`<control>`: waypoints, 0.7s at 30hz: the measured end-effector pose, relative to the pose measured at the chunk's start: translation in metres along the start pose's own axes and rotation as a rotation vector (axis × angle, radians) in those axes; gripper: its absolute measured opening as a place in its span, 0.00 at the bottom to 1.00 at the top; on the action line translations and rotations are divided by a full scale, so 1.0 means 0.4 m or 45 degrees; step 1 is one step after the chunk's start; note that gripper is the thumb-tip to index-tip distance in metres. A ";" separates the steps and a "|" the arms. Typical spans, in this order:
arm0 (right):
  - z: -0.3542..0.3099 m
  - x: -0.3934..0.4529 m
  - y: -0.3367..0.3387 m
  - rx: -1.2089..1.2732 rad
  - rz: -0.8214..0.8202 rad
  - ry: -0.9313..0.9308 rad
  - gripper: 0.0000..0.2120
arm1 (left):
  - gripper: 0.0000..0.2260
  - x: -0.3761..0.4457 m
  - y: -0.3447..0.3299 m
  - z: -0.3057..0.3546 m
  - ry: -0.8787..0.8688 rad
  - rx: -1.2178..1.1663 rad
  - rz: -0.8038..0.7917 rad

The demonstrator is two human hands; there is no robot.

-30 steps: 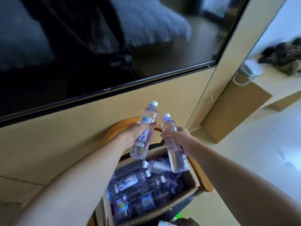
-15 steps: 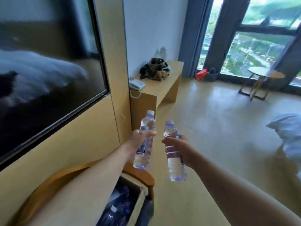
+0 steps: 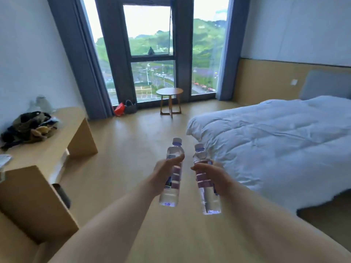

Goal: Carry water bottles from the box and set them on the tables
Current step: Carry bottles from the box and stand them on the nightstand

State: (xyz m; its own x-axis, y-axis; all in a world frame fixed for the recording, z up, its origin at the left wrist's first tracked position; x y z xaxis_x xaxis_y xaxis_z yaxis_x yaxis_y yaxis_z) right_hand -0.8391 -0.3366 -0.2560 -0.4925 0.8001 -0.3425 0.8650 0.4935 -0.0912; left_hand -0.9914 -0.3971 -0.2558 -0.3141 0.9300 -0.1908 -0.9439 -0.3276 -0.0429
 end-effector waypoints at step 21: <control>0.038 -0.250 1.539 0.409 1.399 -0.056 0.16 | 0.26 0.443 -1.664 -0.132 0.176 0.390 -1.043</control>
State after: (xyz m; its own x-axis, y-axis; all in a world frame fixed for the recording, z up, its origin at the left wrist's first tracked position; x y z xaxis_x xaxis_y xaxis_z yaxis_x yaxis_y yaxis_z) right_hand -0.2558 -0.1179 -0.2922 0.5429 0.7291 -0.4167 0.8134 -0.5800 0.0450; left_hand -0.4133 -0.0232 -0.3128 0.4689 0.8180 -0.3332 -0.8592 0.5099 0.0426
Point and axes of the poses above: each hand's wrist, its own x-axis towards the middle knuckle, its own y-axis out of the back of the hand, z = x × y, the point moved 10 cm from there along x, towards the middle knuckle, and after that the axes turned 5 degrees about -y, right-handed, at the moved point
